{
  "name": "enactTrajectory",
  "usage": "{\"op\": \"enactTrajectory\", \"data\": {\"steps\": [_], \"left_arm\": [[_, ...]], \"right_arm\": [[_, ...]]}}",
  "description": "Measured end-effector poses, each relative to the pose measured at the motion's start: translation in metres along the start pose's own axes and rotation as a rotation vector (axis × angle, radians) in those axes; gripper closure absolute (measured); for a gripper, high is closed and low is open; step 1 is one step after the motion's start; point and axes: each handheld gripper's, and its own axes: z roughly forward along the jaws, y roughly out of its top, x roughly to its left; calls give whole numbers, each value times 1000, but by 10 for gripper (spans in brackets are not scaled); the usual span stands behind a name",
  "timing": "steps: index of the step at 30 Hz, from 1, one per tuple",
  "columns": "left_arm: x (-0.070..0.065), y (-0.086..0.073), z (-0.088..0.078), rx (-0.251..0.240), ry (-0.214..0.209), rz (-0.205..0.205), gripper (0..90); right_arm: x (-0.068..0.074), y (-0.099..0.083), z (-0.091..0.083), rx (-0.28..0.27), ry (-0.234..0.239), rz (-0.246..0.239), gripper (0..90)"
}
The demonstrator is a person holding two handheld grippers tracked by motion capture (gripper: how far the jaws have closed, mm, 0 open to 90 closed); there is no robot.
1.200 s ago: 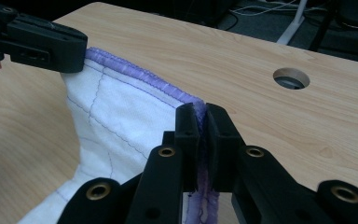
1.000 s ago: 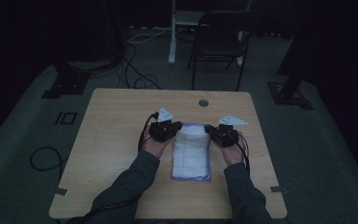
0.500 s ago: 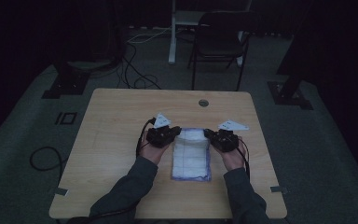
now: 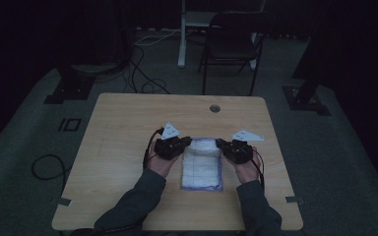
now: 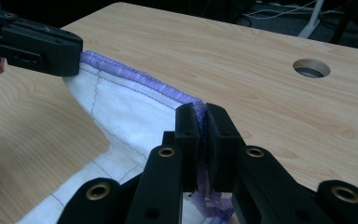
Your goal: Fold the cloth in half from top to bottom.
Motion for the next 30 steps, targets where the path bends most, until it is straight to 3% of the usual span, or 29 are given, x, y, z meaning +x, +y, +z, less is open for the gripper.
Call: {"op": "enactTrajectory", "data": {"steps": [17,30], "left_arm": [[-7,-10,-8,-12,-15,-2,848],[-16,-25,-13,-16,-27,-8,846]], "right_arm": [[7,-8,-6,-1,10,-4,852],[11,-20,-8,19,21,-13,852]]}}
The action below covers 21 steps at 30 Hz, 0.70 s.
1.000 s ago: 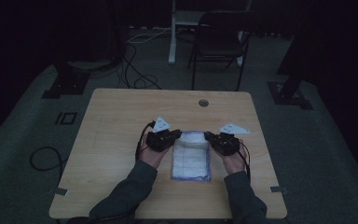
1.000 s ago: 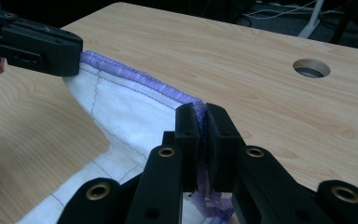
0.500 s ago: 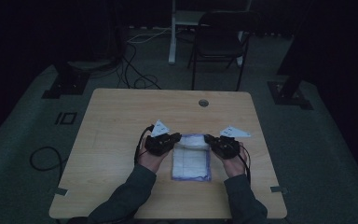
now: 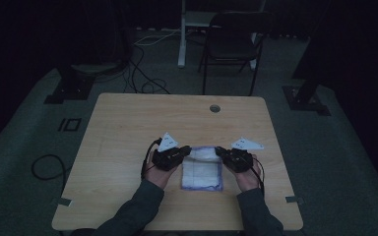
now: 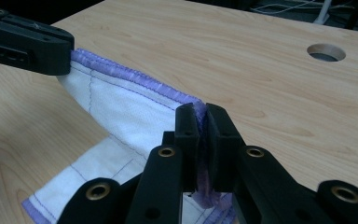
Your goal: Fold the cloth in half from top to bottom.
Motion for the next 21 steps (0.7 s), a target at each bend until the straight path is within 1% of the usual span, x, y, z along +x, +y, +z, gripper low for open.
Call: {"op": "enactTrajectory", "data": {"steps": [7,11,21], "left_arm": [[-3,-8,-2,5,-15,-16,845],[-5,-12,-2,13,-19,-16,844],[-8,-24,-2,27,-26,-28,843]], "right_arm": [[3,-6,-1,6,8,5,851],[4,-11,-2,11,12,11,850],[8,-21,-3,37,19,-6,848]]}}
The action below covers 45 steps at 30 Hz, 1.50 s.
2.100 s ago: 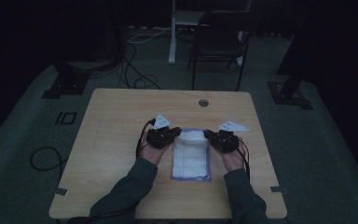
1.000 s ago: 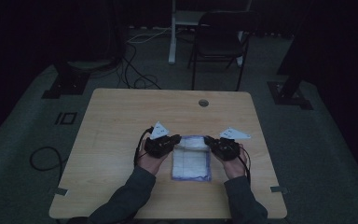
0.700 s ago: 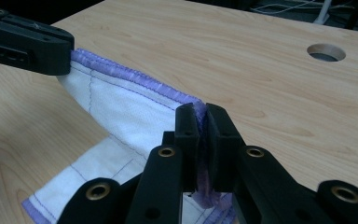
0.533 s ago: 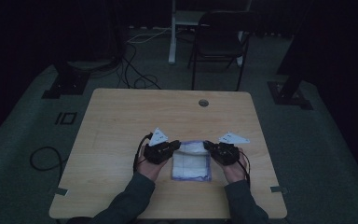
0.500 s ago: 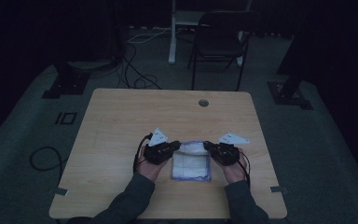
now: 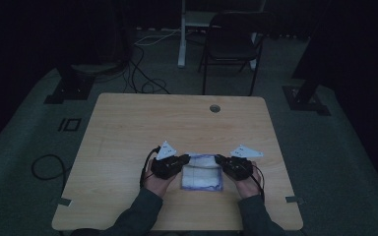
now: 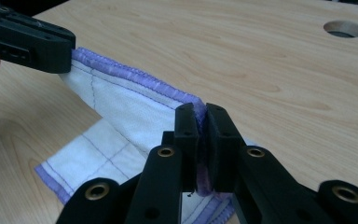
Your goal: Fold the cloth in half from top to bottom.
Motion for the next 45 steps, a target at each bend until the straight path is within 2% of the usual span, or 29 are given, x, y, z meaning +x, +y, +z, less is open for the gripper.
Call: {"op": "enactTrajectory", "data": {"steps": [16,19,29,30,41,45], "left_arm": [[-4,-21,5,28,-13,-30,844],[-3,-26,5,29,-15,-51,844],[-2,-37,7,54,-29,-75,820],[0,-39,7,60,-36,-89,814],[0,-43,1,75,-57,-93,745],[0,-49,-2,101,-71,-75,712]], "right_arm": [[4,-20,0,32,8,32,843],[7,-23,-1,46,10,31,836],[9,-31,0,81,17,39,823],[10,-33,-1,87,22,41,821],[7,-37,-5,95,30,43,793],[7,-38,-8,94,28,40,764]]}}
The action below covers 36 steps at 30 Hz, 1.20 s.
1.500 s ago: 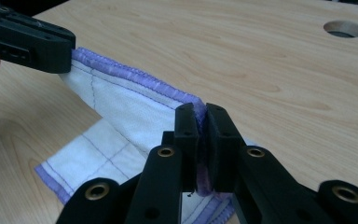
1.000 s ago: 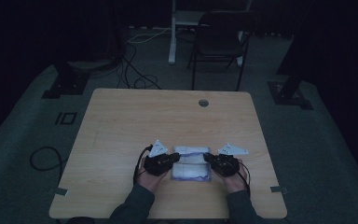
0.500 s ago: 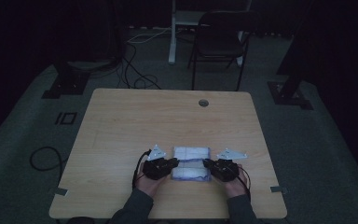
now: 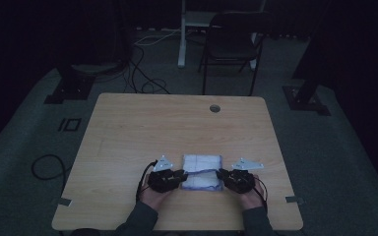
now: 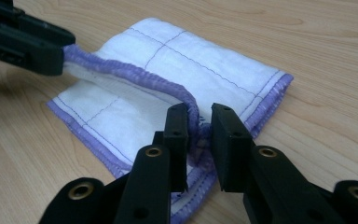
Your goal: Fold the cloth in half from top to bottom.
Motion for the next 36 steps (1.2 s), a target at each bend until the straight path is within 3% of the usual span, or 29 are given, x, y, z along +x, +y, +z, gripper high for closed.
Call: {"op": "enactTrajectory", "data": {"steps": [8,11,15,19,28,36], "left_arm": [[5,-11,-7,20,-7,-20,692],[4,-11,-11,29,6,-4,690],[6,-10,-19,11,30,-7,691],[7,-5,-20,-7,43,-13,691],[-4,-2,-5,28,50,46,675],[2,-1,-14,22,81,70,669]], "right_arm": [[-5,-3,-12,-32,-30,24,705],[-7,-3,-18,-54,-44,40,701],[-8,-2,-23,-82,-61,49,696],[-6,-2,-19,-73,-52,47,686],[-1,-4,-9,-44,-45,36,658],[-13,-10,-11,-46,-78,67,648]]}}
